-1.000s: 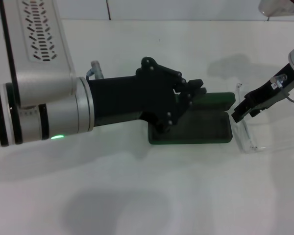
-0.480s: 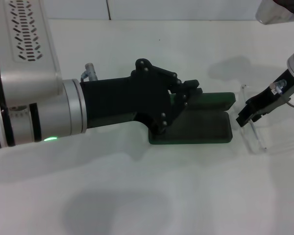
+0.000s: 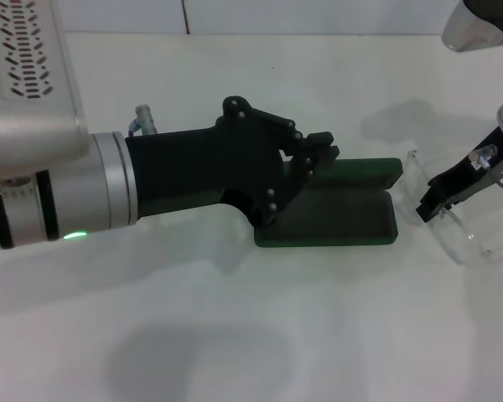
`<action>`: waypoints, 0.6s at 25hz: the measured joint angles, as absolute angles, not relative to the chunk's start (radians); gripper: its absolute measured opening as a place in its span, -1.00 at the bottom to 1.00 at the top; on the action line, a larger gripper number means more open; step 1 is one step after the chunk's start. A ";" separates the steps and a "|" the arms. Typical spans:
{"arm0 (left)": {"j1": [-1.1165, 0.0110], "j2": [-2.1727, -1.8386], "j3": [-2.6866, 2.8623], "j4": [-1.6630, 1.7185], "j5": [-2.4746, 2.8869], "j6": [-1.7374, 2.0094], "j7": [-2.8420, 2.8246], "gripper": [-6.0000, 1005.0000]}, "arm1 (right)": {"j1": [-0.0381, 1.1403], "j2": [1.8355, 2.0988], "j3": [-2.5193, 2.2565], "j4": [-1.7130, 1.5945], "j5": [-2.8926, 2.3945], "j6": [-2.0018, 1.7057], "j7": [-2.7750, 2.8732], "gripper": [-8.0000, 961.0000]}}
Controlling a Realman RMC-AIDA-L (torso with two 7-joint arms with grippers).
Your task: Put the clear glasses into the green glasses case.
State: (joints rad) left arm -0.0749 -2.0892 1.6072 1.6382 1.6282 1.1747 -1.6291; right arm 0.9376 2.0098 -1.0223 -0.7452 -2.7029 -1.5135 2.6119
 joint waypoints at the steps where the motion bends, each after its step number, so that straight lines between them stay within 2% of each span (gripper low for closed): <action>1: -0.074 -2.089 1.607 1.637 1.628 1.175 -1.629 -0.83 | 0.933 2.010 -1.023 -0.749 -2.703 -1.514 2.599 -0.51; 8: -0.067 -2.090 1.586 1.628 1.592 1.210 -1.624 -0.84 | 0.894 1.999 -1.015 -0.775 -2.695 -1.522 2.572 -0.61; 15: -0.072 -2.091 1.531 1.588 1.524 1.277 -1.603 -0.84 | 0.808 2.010 -1.012 -0.947 -2.682 -1.568 2.571 -0.68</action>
